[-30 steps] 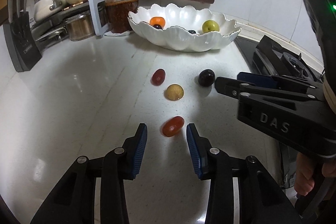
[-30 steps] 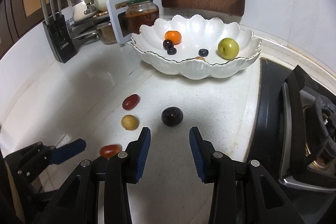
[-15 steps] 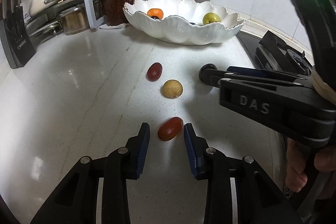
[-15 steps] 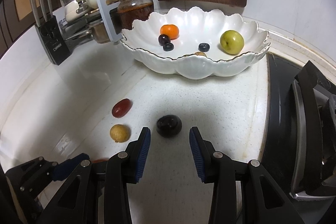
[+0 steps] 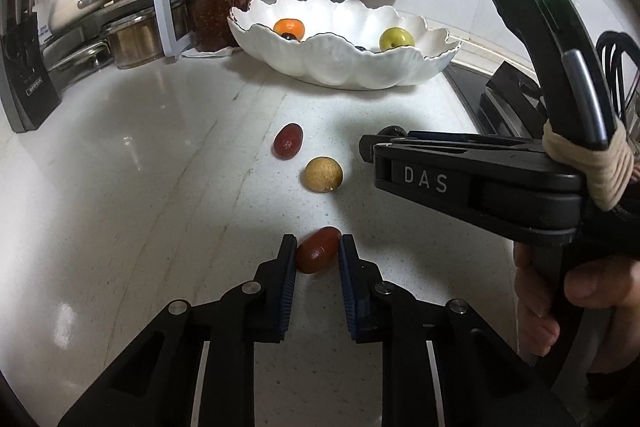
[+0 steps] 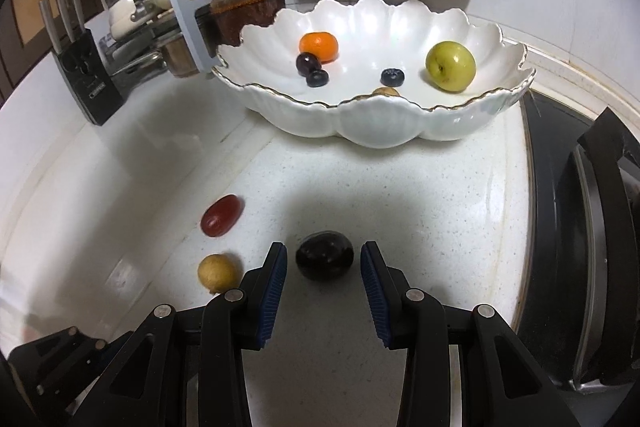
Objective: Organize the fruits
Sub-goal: 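Close the right gripper on the dark plum while the left grasps a red date, then carry the dark plum and red date over the white bowl with both tools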
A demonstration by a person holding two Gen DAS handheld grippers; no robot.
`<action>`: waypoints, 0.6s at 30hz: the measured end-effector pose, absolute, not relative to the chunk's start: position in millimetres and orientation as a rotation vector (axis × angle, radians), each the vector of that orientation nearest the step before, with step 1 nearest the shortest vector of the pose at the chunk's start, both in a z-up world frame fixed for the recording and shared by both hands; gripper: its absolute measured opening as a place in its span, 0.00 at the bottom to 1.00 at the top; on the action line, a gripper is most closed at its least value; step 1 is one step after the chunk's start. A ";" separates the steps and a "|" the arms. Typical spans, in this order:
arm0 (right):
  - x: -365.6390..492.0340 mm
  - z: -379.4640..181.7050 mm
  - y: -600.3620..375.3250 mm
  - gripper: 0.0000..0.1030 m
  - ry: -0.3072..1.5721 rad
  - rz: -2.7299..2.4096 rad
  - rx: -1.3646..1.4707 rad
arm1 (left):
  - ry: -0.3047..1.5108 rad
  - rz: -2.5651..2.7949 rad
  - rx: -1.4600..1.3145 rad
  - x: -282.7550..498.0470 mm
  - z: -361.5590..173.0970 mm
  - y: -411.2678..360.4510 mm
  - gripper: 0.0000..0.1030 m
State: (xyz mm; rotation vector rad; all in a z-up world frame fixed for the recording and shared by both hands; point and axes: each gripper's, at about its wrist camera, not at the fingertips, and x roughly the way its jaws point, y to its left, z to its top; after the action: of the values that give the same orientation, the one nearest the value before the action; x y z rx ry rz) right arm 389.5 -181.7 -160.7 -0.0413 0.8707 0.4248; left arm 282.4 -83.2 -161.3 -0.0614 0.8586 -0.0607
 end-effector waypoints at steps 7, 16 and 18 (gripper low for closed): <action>388.4 -159.8 -181.0 0.30 0.871 0.416 -0.047 | 0.844 -0.057 -0.070 283.3 -157.4 -77.1 0.20; 374.4 -151.4 -187.9 0.29 0.851 0.390 -0.032 | 0.819 -0.071 -0.077 281.9 -145.4 -70.6 0.20; 371.6 -149.0 -189.7 0.29 0.848 0.382 -0.026 | 0.812 -0.076 -0.082 281.4 -141.4 -68.5 0.20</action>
State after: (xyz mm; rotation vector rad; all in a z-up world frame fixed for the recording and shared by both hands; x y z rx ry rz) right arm 371.6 -189.7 -149.0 -0.0257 0.8478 0.3820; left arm 281.4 -68.5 -141.4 -0.0820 0.8124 -0.0758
